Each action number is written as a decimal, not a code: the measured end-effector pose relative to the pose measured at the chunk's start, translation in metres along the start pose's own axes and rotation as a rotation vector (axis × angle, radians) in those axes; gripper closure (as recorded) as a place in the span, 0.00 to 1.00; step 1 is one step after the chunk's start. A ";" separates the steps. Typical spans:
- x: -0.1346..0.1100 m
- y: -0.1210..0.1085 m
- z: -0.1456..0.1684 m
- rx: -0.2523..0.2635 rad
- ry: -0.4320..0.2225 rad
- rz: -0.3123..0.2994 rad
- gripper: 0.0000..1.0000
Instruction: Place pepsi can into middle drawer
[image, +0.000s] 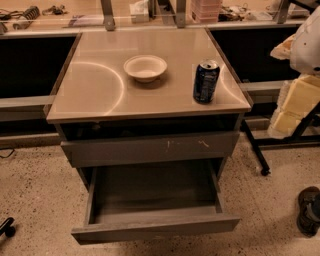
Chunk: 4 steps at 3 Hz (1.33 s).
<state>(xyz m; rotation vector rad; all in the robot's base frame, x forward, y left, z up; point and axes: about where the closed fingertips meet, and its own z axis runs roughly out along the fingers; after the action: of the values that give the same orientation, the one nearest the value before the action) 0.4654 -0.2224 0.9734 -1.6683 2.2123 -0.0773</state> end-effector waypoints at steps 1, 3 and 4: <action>-0.005 -0.041 0.021 0.020 -0.066 0.012 0.00; -0.030 -0.123 0.060 0.085 -0.236 0.047 0.00; -0.050 -0.149 0.082 0.080 -0.321 0.074 0.00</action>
Offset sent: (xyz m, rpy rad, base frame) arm 0.1604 -0.0081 -0.0154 0.2095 -0.1638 0.0015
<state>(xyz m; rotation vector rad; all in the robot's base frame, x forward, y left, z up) 0.6398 -0.2058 0.9482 -1.4412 1.9989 0.1124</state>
